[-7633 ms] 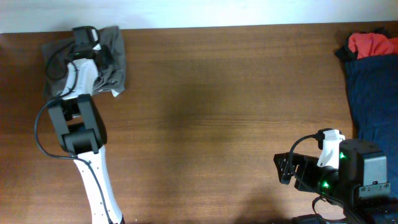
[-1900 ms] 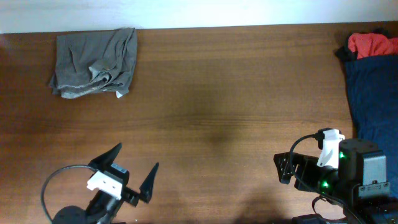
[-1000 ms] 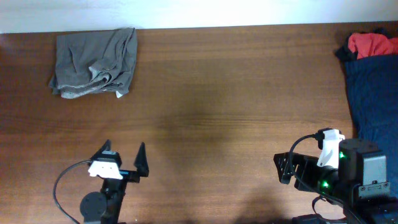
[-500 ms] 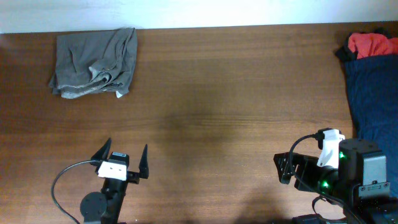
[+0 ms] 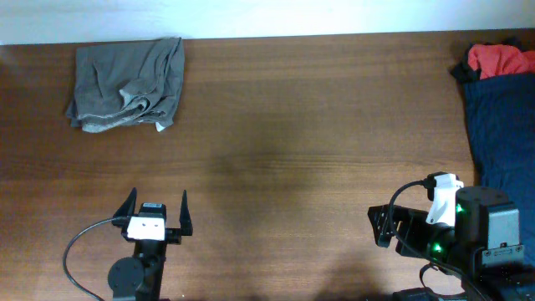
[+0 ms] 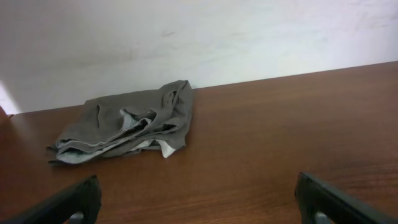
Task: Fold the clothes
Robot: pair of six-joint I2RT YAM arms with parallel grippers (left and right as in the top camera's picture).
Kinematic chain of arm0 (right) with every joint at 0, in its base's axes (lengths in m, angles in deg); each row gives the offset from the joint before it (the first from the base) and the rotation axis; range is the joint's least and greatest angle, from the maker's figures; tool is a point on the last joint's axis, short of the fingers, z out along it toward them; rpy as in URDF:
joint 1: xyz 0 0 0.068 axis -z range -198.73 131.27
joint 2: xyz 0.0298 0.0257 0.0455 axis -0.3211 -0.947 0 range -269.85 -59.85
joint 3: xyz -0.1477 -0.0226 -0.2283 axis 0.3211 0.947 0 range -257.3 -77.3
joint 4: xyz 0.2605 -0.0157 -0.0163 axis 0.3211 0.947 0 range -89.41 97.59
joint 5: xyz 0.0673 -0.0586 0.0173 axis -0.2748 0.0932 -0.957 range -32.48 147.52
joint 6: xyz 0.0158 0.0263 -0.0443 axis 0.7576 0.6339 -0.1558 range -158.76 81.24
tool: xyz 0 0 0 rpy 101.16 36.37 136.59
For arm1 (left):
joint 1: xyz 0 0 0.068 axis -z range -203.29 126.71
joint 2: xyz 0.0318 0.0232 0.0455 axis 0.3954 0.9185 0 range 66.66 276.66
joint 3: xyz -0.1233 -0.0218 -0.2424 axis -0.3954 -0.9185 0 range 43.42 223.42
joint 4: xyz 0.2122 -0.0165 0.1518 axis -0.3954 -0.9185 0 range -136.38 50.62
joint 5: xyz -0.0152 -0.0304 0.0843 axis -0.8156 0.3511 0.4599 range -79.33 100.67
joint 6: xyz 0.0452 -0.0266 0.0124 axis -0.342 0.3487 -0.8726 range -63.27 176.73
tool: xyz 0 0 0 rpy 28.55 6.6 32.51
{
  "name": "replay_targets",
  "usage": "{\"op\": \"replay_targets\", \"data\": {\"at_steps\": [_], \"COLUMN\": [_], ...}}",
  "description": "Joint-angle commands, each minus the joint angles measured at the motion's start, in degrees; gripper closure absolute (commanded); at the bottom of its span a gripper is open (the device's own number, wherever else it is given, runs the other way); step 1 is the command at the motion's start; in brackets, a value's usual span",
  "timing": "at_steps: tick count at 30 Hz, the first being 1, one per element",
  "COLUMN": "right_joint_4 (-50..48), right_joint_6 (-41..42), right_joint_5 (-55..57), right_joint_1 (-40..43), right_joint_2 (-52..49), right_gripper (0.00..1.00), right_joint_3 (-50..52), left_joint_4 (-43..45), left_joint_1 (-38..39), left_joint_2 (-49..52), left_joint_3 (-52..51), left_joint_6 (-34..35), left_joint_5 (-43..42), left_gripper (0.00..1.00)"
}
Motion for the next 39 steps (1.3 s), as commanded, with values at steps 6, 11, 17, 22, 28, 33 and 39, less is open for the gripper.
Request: {"op": "replay_targets", "data": {"at_steps": [6, 11, 17, 22, 28, 33, 39], "right_joint_4": [-0.15, -0.15, 1.01, 0.2, -7.32, -16.17, -31.01], "right_joint_6": [0.48, 0.48, 0.31, 0.31, -1.33, -5.73, -8.79], "right_joint_5": [0.52, 0.52, 0.52, 5.35, 7.8, 7.78, 7.8], "right_joint_1": [-0.35, -0.35, -0.24, 2.54, 9.05, 11.78, 11.72], "right_joint_2": [0.07, 0.07, 0.07, 2.12, 11.28, 21.55, 29.7], "right_gripper": [0.01, 0.01, 0.01, 0.01, 0.01, 0.01, 0.01], "right_joint_3": [0.09, 0.09, 0.09, 0.28, 5.18, 13.25, 26.38], "left_joint_4": [-0.02, -0.04, -0.04, -0.04, -0.04, -0.04, -0.04], "left_joint_1": [-0.13, -0.13, -0.13, -0.13, -0.13, -0.13, -0.13], "left_joint_2": [-0.5, -0.5, -0.5, -0.5, -0.5, -0.5, -0.5], "left_joint_3": [-0.52, -0.52, -0.52, -0.52, -0.52, -0.52, -0.52], "left_joint_6": [-1.16, -1.16, -1.16, -1.16, -1.16, -1.16, -1.16], "left_joint_5": [0.81, 0.81, 0.81, 0.81, 0.81, 0.81, 0.81], "left_gripper": [0.01, 0.01, 0.01, 0.01, 0.01, 0.01, 0.01]}}
